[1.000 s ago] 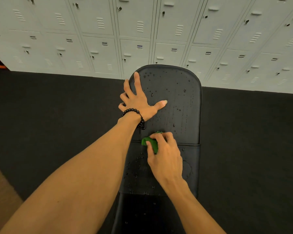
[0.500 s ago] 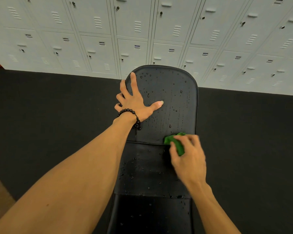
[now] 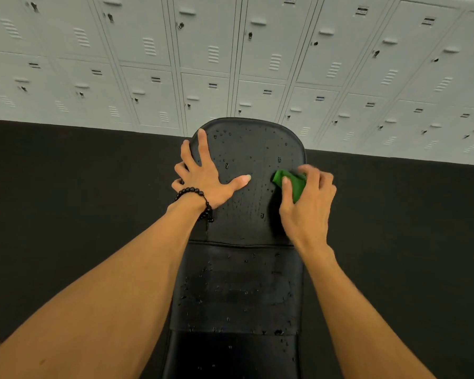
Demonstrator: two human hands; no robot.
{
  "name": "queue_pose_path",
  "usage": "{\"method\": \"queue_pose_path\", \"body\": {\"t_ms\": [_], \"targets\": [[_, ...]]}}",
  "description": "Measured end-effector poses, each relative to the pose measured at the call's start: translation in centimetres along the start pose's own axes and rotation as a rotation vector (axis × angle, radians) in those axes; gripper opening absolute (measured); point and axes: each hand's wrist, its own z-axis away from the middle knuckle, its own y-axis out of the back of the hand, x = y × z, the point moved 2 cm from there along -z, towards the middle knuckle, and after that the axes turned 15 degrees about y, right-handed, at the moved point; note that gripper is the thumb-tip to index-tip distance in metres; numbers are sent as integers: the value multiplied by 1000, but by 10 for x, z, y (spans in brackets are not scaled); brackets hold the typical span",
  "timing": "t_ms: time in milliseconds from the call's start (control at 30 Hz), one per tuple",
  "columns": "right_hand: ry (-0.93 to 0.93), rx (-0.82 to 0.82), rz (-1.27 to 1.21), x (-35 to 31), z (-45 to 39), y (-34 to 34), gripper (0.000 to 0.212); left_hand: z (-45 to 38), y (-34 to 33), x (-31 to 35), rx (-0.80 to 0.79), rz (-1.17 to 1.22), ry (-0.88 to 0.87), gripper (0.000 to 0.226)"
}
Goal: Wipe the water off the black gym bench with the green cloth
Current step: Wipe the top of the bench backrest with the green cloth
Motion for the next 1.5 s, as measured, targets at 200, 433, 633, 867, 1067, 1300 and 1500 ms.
{"method": "queue_pose_path", "body": {"t_ms": [200,433,633,867,1067,1300,1500], "targets": [[143,-91,217,7,87,4,46,1,0,1,-5,-2,1,131],[-206,109,-192,30,-12,-5,45,0,0,1,-19,5,6,131],[-140,12,-123,23,57,4,40,0,-1,1,-25,-4,10,132],[-256,114,-279,23,-32,-6,26,-1,-1,0,-22,-1,16,131],[-234,54,-208,22,26,-2,43,-1,0,2,-28,-4,18,132],[-161,-51,-220,22,-103,-19,33,-3,-2,0,-17,-8,14,132],[87,-253,-116,14,-143,-28,27,-2,-2,1,-8,-13,19,131]]}}
